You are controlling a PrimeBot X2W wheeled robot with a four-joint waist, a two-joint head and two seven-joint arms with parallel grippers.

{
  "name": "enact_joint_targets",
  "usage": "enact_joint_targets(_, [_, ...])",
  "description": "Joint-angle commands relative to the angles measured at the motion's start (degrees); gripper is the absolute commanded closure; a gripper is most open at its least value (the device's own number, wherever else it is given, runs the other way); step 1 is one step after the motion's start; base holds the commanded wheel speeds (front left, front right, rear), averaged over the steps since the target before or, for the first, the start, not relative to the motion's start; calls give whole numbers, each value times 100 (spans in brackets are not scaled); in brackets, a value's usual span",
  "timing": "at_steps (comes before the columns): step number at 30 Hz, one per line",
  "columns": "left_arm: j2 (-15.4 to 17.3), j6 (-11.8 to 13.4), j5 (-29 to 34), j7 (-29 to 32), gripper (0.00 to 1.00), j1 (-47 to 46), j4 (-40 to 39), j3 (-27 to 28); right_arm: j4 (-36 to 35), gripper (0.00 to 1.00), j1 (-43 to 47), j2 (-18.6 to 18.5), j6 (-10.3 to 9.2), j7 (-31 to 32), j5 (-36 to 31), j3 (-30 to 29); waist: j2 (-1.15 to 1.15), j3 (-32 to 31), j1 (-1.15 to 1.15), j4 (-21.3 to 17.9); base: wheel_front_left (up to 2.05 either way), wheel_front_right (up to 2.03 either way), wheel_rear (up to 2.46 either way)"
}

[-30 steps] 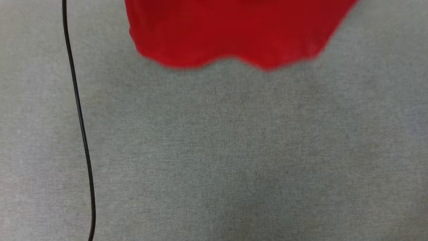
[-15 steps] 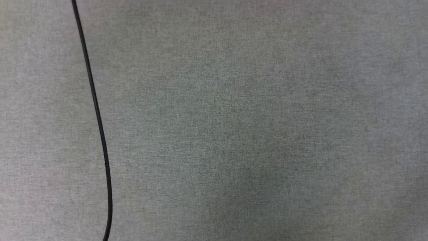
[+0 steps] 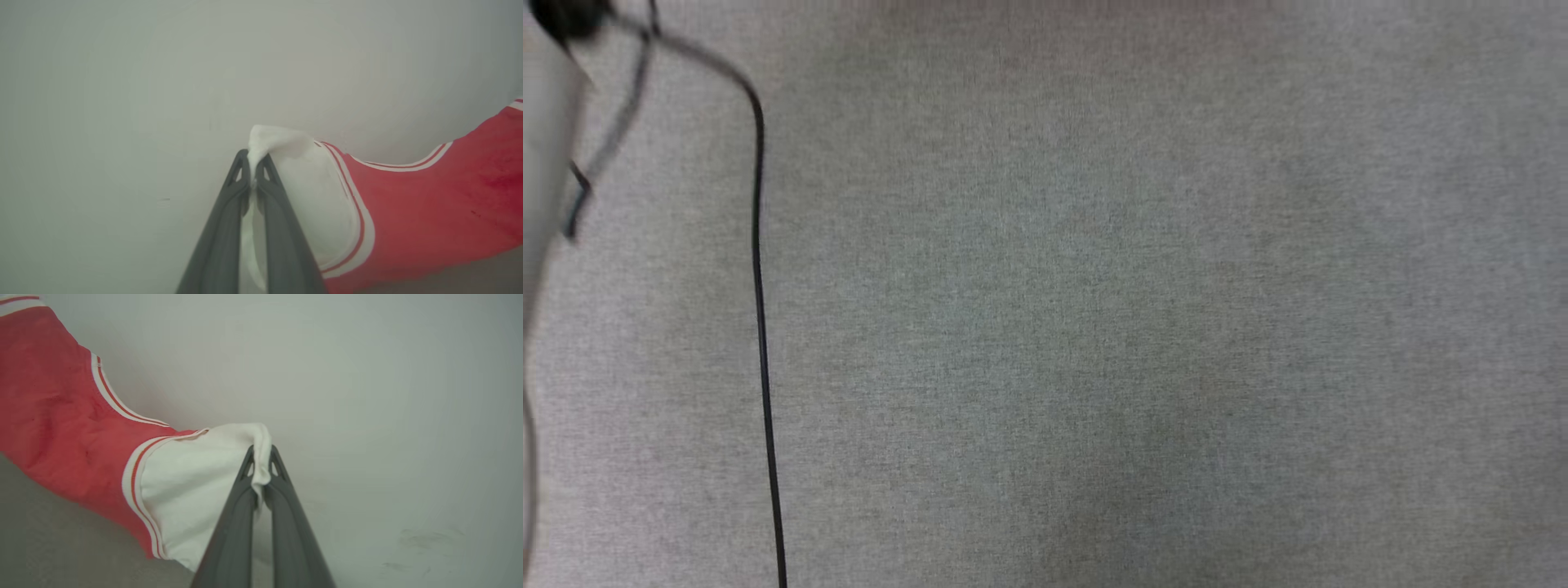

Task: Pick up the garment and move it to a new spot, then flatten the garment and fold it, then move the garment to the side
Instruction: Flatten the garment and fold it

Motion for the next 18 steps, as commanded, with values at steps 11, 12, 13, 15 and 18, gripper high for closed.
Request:
enact_joint_targets(11, [330, 628, -687, -197, 100, 2932, -1197, 128, -617, 100, 2202, -195, -9, -423, 811, 278, 0, -967, -1, 21, 0, 0, 0])
enact_joint_targets(12, [343, 675, -772, -192, 100, 3228, -1309, 130, -676, 100, 2416, -203, -9, -432, 878, 268, 0, -1049, -1, 26, 0, 0, 0])
enact_joint_targets(13, [375, 740, -820, -209, 100, 3499, -1396, 134, -720, 100, 2625, -219, -9, -453, 905, 244, 0, -1138, -1, 31, 0, 0, 0])
enact_joint_targets(15, [416, 825, -970, -181, 100, 4071, -1568, 100, -819, 100, 3066, -253, -9, -466, 943, 227, 0, -1298, -1, 40, 0, 0, 0])
enact_joint_targets(18, [483, 973, -1109, -202, 100, 4808, -1741, 64, -911, 100, 3715, -249, -9, -502, 1025, 96, 0, -1518, -1, 54, 0, 0, 0])
